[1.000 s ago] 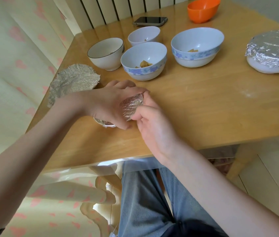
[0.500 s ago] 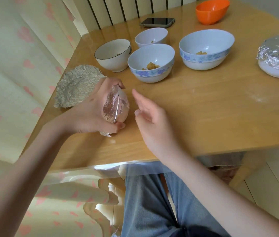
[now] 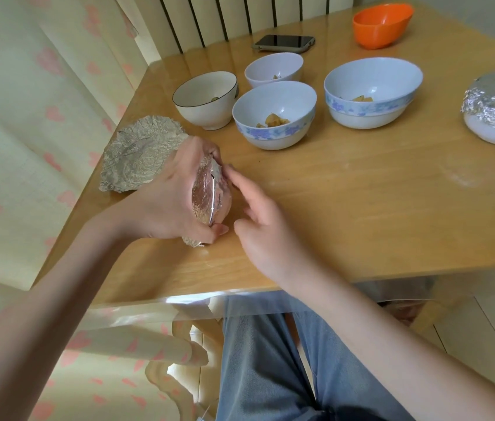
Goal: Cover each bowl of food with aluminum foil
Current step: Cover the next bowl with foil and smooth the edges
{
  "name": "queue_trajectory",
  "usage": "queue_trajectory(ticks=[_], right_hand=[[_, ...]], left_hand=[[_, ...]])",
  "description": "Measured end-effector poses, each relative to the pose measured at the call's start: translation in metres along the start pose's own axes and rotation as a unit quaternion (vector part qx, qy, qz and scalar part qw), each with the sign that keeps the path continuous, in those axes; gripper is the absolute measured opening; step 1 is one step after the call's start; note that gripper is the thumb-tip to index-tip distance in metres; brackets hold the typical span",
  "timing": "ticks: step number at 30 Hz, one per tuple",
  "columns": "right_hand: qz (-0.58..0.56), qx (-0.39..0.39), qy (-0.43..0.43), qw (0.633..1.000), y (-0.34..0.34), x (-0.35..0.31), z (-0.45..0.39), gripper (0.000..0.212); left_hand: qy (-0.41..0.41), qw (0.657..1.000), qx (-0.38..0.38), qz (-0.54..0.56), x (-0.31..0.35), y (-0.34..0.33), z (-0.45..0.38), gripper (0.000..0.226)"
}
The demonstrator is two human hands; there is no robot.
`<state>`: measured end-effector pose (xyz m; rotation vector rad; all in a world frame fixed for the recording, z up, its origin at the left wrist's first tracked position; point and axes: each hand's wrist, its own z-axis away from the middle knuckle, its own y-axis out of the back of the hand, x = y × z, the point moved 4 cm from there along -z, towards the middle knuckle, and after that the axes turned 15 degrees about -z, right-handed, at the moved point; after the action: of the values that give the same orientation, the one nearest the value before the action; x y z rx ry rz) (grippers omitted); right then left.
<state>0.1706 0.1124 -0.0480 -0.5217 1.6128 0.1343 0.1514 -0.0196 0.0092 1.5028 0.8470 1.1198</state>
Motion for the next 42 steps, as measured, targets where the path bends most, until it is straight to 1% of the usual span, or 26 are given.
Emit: queue_trajectory(ticks=[3,5,7,9,11,13,15,19,21,23,24,25,28,32,35,36,38,40,41,42], right_hand=[[0.064,-0.004,0.008,0.998,-0.003,-0.002,0.002,0.077],[0.09,-0.012,0.012,0.996,0.0,-0.008,0.0,0.075],[0.082,-0.018,0.009,0.996,0.006,-0.016,-0.003,0.071],[0.077,-0.024,0.015,0.997,0.008,-0.023,-0.002,0.074],[0.103,-0.039,0.026,0.994,0.0,-0.023,0.007,0.078],[0.105,-0.045,0.033,0.993,-0.01,-0.018,0.018,0.076],[0.092,-0.041,0.042,0.994,-0.016,-0.015,0.026,0.075],[0.104,-0.035,0.06,0.992,-0.017,-0.017,0.024,0.076],[0.064,-0.043,0.045,0.996,-0.017,-0.015,0.02,0.075],[-0.038,-0.051,0.011,0.998,-0.018,-0.012,0.016,0.074],[-0.066,-0.043,0.002,0.997,-0.015,-0.009,0.016,0.073],[-0.071,-0.034,-0.001,0.997,-0.013,-0.006,0.019,0.073],[0.015,-0.013,0.033,0.999,-0.015,-0.003,0.03,0.071],[0.042,-0.015,0.041,0.998,-0.019,-0.002,0.031,0.069],[0.101,-0.014,0.06,0.993,-0.011,-0.007,0.026,0.066],[0.104,-0.012,0.063,0.993,-0.008,-0.01,0.025,0.065],[0.038,0.021,0.062,0.997,-0.002,-0.011,0.023,0.066],[-0.046,0.076,0.043,0.995,0.004,-0.008,0.019,0.064],[-0.051,0.095,0.037,0.994,0.006,-0.006,0.017,0.06],[-0.032,0.104,0.04,0.993,0.008,-0.007,0.014,0.055]], left_hand=[[-0.001,1.0,0.002,-0.015,0.0,0.0,0.0,0.085],[0.002,1.0,-0.004,-0.007,-0.001,0.0,0.0,0.086],[0.001,1.0,-0.013,0.014,0.0,0.0,-0.001,0.089],[-0.001,1.0,-0.013,0.019,0.0,0.0,-0.002,0.091],[0.0,1.0,-0.007,0.005,0.0,0.0,-0.003,0.09],[0.001,1.0,-0.007,-0.007,0.0,0.0,-0.003,0.087],[0.008,1.0,-0.009,-0.013,-0.001,0.0,-0.004,0.086],[0.009,1.0,-0.009,-0.018,-0.003,0.0,-0.005,0.085],[0.01,1.0,-0.011,-0.011,-0.005,0.001,-0.006,0.084],[0.016,1.0,-0.015,0.004,-0.006,0.002,-0.007,0.084],[0.018,1.0,-0.017,0.008,-0.005,0.002,-0.008,0.084],[0.02,1.0,-0.02,0.006,-0.005,0.001,-0.009,0.084],[0.024,1.0,-0.016,-0.002,-0.003,0.001,-0.011,0.085],[0.03,0.999,-0.023,0.004,-0.001,0.003,-0.009,0.085],[0.021,0.999,-0.03,0.008,-0.001,0.003,-0.009,0.081],[0.022,0.999,-0.03,0.007,-0.002,0.002,-0.01,0.083],[0.029,0.999,-0.031,0.0,-0.005,0.002,-0.01,0.087],[0.035,0.999,-0.034,0.004,-0.006,0.001,-0.01,0.09],[0.037,0.999,-0.036,0.006,-0.006,0.001,-0.011,0.09],[0.038,0.999,-0.037,0.004,-0.006,0.001,-0.011,0.091]])
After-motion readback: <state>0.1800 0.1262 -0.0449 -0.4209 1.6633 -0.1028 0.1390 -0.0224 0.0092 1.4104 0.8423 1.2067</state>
